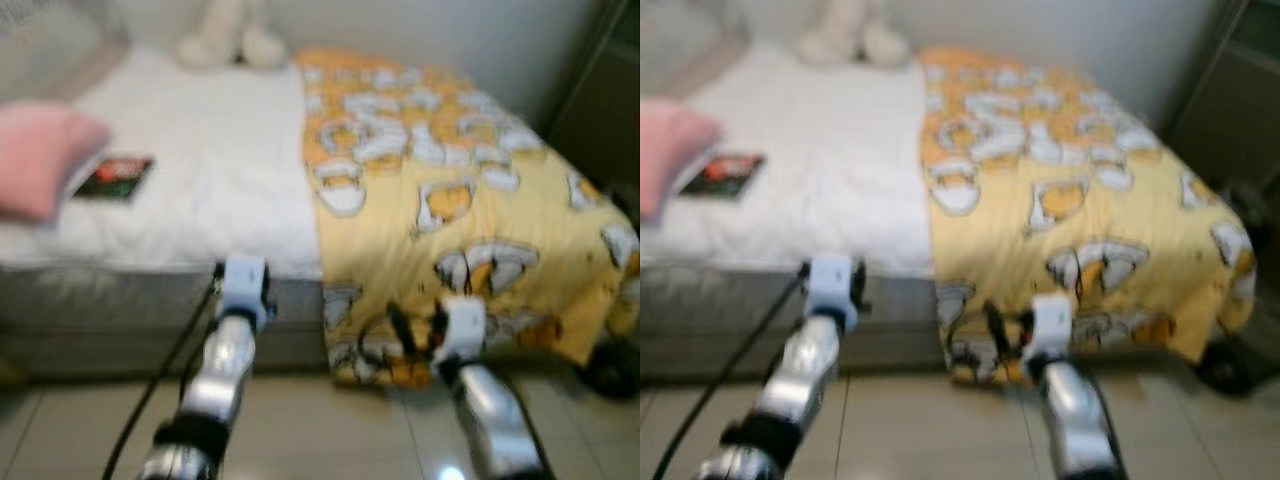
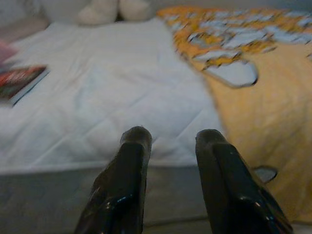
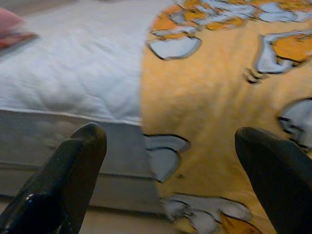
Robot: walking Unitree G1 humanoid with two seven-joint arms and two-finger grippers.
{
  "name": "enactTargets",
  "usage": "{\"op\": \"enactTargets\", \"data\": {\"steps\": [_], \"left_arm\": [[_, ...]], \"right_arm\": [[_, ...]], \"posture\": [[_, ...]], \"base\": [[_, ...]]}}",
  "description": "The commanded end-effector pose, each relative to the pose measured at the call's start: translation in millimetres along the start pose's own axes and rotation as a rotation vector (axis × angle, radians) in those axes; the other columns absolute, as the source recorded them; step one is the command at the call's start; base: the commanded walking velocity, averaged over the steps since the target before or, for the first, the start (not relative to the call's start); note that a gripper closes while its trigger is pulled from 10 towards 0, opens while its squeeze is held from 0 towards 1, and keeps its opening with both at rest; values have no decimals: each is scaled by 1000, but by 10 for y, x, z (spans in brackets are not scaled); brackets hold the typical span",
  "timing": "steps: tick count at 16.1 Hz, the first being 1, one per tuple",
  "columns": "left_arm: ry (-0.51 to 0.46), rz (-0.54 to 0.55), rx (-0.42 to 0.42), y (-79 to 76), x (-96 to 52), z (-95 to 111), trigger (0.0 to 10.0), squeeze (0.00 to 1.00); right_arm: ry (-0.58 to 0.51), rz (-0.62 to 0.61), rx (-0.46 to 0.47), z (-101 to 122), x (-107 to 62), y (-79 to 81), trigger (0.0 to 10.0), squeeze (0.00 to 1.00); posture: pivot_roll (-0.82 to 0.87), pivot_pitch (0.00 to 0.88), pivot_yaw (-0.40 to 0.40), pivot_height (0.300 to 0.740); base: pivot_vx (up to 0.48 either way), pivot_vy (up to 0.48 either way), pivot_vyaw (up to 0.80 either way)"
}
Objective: Clean up the room
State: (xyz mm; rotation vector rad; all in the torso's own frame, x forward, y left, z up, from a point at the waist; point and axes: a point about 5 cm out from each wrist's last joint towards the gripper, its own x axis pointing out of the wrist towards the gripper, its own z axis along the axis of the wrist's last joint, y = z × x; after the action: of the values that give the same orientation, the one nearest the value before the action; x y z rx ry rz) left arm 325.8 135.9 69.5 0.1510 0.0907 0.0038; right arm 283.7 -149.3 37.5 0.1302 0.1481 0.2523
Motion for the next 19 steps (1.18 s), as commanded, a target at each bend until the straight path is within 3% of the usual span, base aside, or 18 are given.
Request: {"op": "enactTargets", "data": {"steps": [1, 3, 15, 17, 18, 19], "left_arm": [[-36, -38, -27, -44, 38, 97, 10000, 0], [-44, -36, -2, -47, 75, 149, 10000, 0], [6, -51, -53, -115, 108, 118, 10000, 0], [21, -75, -85, -72, 7, -11, 10000, 0], [-22, -126, -41, -15, -109, -76, 10000, 0], [-22, -132, -68, 104, -195, -138, 10000, 0]], "right_arm": [[-18, -13, -12, 49, 1, -69, 10000, 0], [-15, -17, -12, 42, 2, -67, 10000, 0], [-10, -20, -15, 9, -27, -45, 10000, 0], [-16, -24, -8, 6, -59, -55, 10000, 0], [-33, -47, 0, 18, -127, -104, 10000, 0], [-44, -83, 7, 0, -244, -182, 10000, 0]], "posture": [[123, 0, -5, 740], [117, 0, 0, 740], [98, 0, 12, 740], [76, 0, 25, 740], [76, 0, 26, 740], [76, 0, 25, 740]], "base": [[0, 0, 538], [189, -144, 531], [379, -290, 506], [0, 0, 491], [0, 0, 488], [0, 0, 494]]}}
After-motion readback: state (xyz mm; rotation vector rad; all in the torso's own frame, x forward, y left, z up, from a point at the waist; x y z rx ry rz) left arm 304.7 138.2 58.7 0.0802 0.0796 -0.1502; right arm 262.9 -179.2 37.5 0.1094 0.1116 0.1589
